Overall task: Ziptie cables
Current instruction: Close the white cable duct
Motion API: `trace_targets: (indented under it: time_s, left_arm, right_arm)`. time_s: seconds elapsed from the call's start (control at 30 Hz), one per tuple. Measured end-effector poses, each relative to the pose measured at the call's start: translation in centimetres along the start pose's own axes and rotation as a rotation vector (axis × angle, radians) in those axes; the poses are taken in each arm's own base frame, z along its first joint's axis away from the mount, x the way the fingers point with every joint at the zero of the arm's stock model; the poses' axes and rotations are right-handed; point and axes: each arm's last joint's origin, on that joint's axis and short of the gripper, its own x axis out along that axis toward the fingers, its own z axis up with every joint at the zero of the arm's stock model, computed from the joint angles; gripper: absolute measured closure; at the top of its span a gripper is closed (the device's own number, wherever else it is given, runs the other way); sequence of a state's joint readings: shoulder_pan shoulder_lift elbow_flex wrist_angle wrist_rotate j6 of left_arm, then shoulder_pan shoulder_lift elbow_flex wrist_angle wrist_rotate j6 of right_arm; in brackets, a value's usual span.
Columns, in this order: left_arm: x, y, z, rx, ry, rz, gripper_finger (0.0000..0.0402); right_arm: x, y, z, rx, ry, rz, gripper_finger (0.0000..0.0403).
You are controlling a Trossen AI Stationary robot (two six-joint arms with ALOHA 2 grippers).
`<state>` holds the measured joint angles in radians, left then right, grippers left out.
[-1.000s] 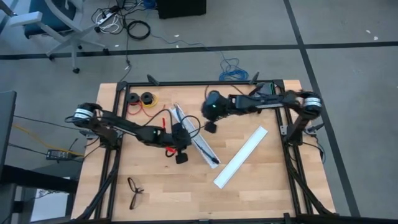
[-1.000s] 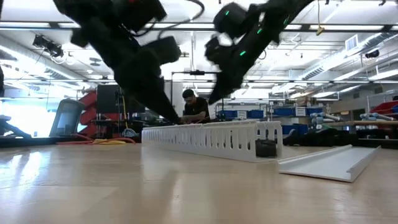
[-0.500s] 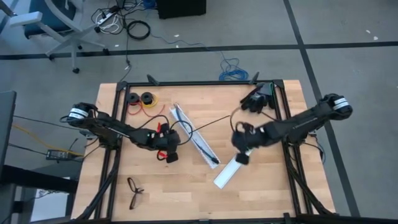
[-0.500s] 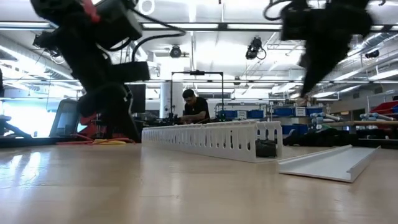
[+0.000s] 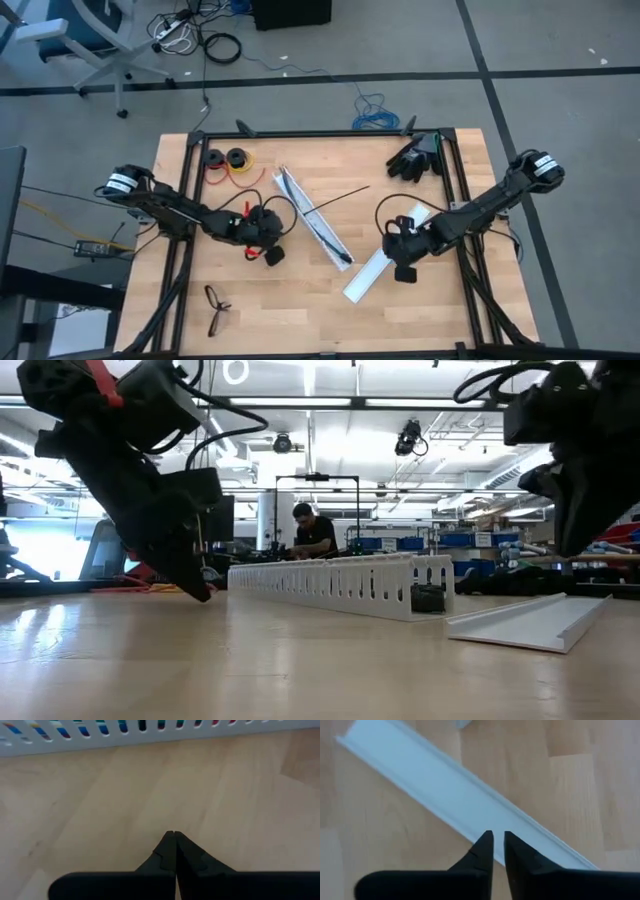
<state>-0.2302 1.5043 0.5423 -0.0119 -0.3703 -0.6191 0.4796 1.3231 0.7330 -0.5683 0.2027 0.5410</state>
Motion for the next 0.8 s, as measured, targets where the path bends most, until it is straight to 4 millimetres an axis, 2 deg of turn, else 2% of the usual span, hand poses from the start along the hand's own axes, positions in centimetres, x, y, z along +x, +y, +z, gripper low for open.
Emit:
trace_targets:
  time_s: [0.23,0.43,0.57,0.73,0.8]
  left_arm:
    - [-0.4,-1.1,0.0,-0.039,-0.043,-0.062,0.0400]
    - [-0.7,-2.0,-0.3,-0.053,-0.062,-0.107,0.0400]
    - [-1.0,-2.4,-0.6,-0.076,-0.057,-0.124,0.0400]
    - [-1.3,-3.0,-0.9,-0.091,-0.067,-0.137,0.0400]
    - [-1.4,-3.2,-1.0,-0.089,-0.079,-0.141,0.0400]
  right_arm:
    - [1.8,0.6,-0.4,-0.141,0.064,0.017,0.0307]
    - [4.3,1.4,-0.6,-0.205,0.168,0.048,0.0293]
    - [5.1,1.7,-0.4,-0.216,0.191,0.035,0.0310]
    - [5.1,1.9,-0.3,-0.241,0.186,0.042,0.0379]
    - [4.9,2.0,-0.3,-0.241,0.179,0.053,0.0394]
